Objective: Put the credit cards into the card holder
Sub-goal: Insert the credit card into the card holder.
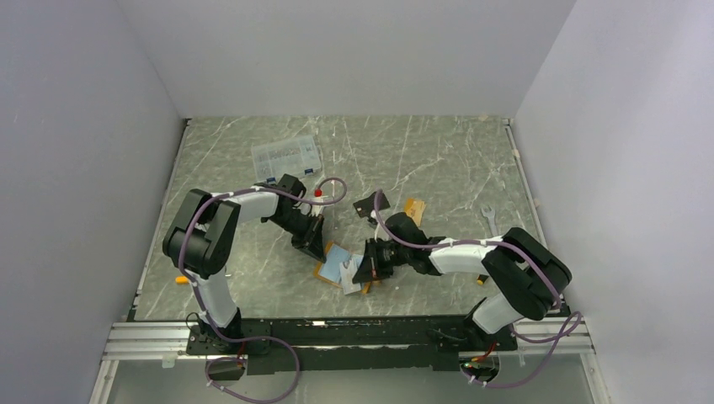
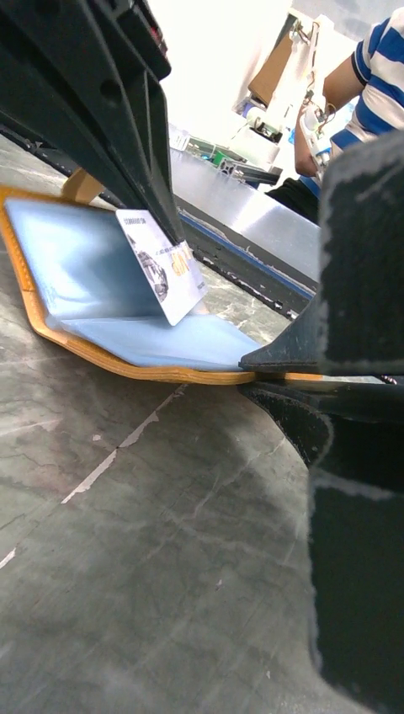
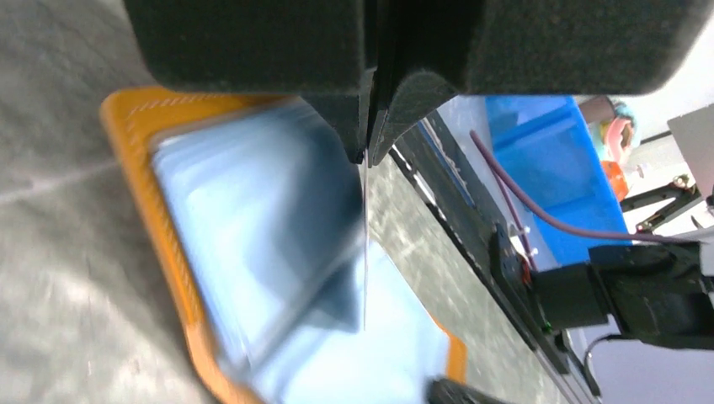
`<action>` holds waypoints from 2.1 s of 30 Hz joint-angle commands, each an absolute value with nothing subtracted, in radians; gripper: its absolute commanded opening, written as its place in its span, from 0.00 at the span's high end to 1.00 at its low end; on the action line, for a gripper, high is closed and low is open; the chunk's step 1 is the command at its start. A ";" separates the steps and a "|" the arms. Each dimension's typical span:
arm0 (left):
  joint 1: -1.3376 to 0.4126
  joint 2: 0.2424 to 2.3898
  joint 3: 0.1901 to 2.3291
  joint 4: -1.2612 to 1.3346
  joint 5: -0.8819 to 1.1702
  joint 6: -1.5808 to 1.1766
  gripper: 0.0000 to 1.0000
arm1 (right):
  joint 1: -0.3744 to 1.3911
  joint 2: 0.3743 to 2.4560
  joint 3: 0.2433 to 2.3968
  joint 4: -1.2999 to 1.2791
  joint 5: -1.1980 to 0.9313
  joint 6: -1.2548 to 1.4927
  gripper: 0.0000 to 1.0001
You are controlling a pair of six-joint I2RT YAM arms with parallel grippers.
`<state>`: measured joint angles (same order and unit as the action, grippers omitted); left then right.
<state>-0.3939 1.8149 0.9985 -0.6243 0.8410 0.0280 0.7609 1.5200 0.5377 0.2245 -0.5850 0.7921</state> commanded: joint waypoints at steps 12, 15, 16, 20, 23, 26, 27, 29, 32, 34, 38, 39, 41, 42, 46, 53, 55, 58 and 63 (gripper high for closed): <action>-0.392 1.792 0.971 -0.556 0.869 -0.027 0.95 | 0.753 1.556 0.404 0.340 -0.690 0.862 1.00; -0.394 1.798 0.969 -0.556 0.867 -0.022 0.95 | 0.746 1.569 0.404 0.375 -0.684 0.876 1.00; -0.395 1.799 0.969 -0.558 0.865 -0.020 0.95 | 0.743 1.575 0.402 0.391 -0.684 0.882 1.00; -0.397 1.808 0.971 -0.561 0.849 -0.015 0.95 | 0.733 1.600 0.399 0.442 -0.684 0.901 1.00; -0.400 1.812 0.976 -0.566 0.840 -0.012 0.95 | 0.722 1.612 0.395 0.461 -0.675 0.906 1.00; -0.402 1.815 0.978 -0.569 0.832 -0.012 0.95 | 0.702 1.615 0.381 0.499 -0.679 0.916 1.00; -0.401 1.814 0.979 -0.569 0.827 -0.012 0.95 | 0.692 1.611 0.375 0.509 -0.682 0.917 1.00; -0.403 1.814 0.981 -0.572 0.821 -0.012 0.95 | 0.676 1.600 0.367 0.508 -0.681 0.912 1.00; -0.404 1.819 0.986 -0.578 0.820 -0.012 0.95 | 0.667 1.607 0.379 0.495 -0.677 0.903 1.00; -0.405 1.818 0.986 -0.578 0.820 -0.012 0.95 | 0.666 1.625 0.383 0.508 -0.674 0.911 1.00; -0.408 1.812 0.985 -0.575 0.822 -0.012 0.95 | 0.667 1.669 0.394 0.552 -0.679 0.932 1.00; -0.408 1.812 0.986 -0.577 0.823 -0.012 0.95 | 0.667 1.678 0.395 0.560 -0.680 0.936 1.00; -0.408 1.813 0.986 -0.577 0.825 -0.012 0.95 | 0.666 1.692 0.401 0.568 -0.677 0.944 1.00; -0.409 1.813 0.986 -0.578 0.827 -0.012 0.95 | 0.667 1.695 0.402 0.571 -0.674 0.945 1.00; -0.410 1.813 0.985 -0.579 0.831 -0.012 0.94 | 0.667 1.708 0.405 0.581 -0.645 0.967 1.00; -0.409 1.811 0.977 -0.574 0.846 -0.012 0.93 | 0.667 1.702 0.390 0.554 -0.545 1.013 1.00; -0.410 1.816 0.977 -0.572 0.858 -0.012 0.93 | 0.667 1.704 0.387 0.559 -0.524 1.026 1.00; -0.412 1.821 0.973 -0.563 0.873 -0.018 0.92 | 0.667 1.711 0.394 0.562 -0.502 1.036 1.00; -0.413 1.803 0.940 -0.523 0.894 -0.039 0.92 | 0.667 1.724 0.375 0.621 -0.463 1.081 1.00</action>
<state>-0.3981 1.8149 0.9680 -0.5640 0.8299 -0.0200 0.6727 1.6875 0.3931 0.6106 -0.6357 1.0603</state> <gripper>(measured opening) 0.081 0.009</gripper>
